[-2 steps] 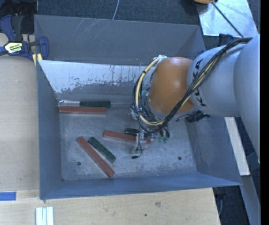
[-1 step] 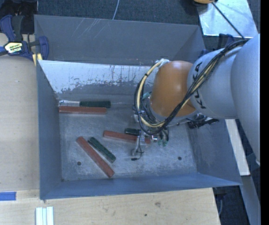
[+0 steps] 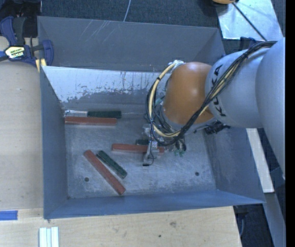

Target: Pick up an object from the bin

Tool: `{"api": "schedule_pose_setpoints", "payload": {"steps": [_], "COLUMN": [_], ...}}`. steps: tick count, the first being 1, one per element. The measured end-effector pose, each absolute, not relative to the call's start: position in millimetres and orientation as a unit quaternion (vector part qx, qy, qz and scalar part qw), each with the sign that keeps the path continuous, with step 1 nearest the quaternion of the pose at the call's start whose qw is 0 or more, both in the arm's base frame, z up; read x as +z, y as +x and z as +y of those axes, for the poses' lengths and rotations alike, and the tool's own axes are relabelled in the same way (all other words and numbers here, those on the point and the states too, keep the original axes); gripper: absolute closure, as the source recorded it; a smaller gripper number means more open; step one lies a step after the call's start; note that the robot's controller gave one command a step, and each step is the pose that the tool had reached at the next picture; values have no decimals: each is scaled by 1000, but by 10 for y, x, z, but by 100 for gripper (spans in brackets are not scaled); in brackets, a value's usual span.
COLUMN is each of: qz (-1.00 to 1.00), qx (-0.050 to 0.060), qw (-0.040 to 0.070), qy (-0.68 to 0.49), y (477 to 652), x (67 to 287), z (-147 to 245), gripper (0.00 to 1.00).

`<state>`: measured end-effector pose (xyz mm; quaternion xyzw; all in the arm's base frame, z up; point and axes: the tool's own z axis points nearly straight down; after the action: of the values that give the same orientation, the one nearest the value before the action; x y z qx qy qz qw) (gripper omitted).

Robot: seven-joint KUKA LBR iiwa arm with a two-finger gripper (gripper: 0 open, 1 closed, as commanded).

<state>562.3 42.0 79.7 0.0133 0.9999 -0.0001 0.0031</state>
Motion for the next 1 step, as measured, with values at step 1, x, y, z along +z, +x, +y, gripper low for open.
{"api": "schedule_pose_setpoints", "payload": {"steps": [1], "qz": [1000], "qx": [0], "qw": [3], "qy": [14], "y": [5622], "x": [797], "z": [420], "gripper": [100]}}
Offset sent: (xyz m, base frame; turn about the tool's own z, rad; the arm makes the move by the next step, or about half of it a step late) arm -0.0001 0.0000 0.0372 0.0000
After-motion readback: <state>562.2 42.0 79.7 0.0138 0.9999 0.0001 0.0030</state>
